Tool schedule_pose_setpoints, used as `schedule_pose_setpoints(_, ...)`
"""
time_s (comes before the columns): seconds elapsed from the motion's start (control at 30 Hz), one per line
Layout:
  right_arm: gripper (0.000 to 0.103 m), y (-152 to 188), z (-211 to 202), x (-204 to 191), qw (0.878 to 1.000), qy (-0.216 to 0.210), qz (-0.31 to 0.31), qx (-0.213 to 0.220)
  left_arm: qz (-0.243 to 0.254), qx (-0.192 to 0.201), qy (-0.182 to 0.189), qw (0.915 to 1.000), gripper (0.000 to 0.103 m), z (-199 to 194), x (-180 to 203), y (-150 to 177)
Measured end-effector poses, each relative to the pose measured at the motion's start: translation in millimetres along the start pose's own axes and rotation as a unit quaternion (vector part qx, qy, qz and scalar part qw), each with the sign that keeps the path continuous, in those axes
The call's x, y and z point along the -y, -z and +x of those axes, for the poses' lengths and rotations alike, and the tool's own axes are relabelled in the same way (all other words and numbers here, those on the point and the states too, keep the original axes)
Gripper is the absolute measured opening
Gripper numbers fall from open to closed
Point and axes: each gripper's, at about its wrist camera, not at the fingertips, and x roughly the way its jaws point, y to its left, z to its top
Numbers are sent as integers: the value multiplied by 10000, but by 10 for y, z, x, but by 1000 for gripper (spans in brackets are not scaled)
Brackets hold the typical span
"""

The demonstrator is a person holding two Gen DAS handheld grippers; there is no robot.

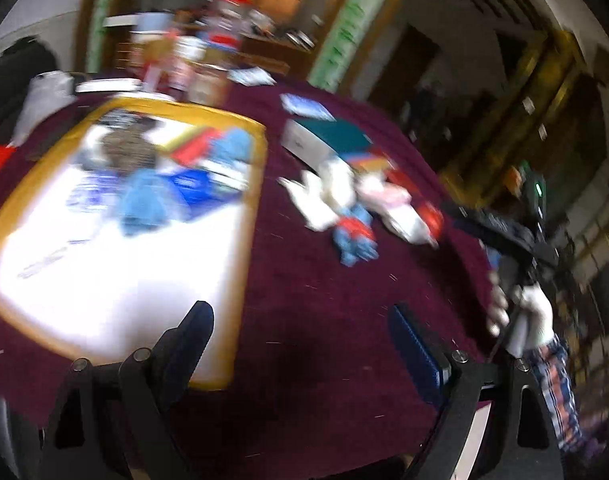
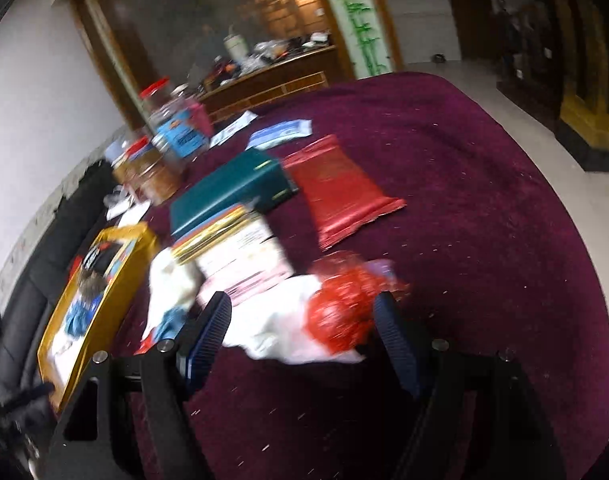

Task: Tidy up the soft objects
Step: 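Grasp the blue knit cloth with red wrapping with the left tool, then carry the blue knit cloth toward the tray with the left tool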

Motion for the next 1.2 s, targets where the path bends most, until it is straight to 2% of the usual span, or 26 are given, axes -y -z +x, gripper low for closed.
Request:
schedule_pose_setpoints(0.13, 73, 5, 25, 242, 9995, 58, 257, 156, 343, -277, -8, 9990, 91, 293, 393, -70)
schedule_pose_setpoints(0.4, 73, -5, -243, 393, 9960, 62, 486, 747, 963, -366, -643, 9926, 91, 978, 757, -358)
schedule_pose_setpoints(0.57, 78, -16, -372, 667, 9888, 4, 1102, 1003, 1306, -437, -1005, 9854, 91, 1376, 851, -491)
schedule_pose_setpoints(0.6, 78, -18, -386, 717, 9873, 17, 1211, 1031, 1385, -422, -1076, 9836, 86, 1421, 864, -510)
schedule_pose_setpoints(0.67, 78, -16, -396, 806, 9845, 34, 1402, 1054, 1587, -411, -1201, 9791, 58, 1492, 896, -509)
schedule_pose_setpoints(0.7, 78, -14, -388, 831, 9838, 36, 1459, 1036, 1629, -540, -1224, 9775, 37, 1546, 887, -487)
schedule_pose_setpoints(0.87, 78, -14, -280, 783, 9878, 30, 1336, 801, 1356, -517, -828, 9859, 37, 1426, 792, -486)
schedule_pose_setpoints(1.03, 78, -2, -98, 595, 9952, -72, 896, 384, 820, -231, -181, 9962, 37, 950, 646, -461)
schedule_pose_setpoints(1.2, 78, 34, -7, 561, 9965, 36, 820, 164, 501, 81, 85, 9987, 37, 421, 396, -337)
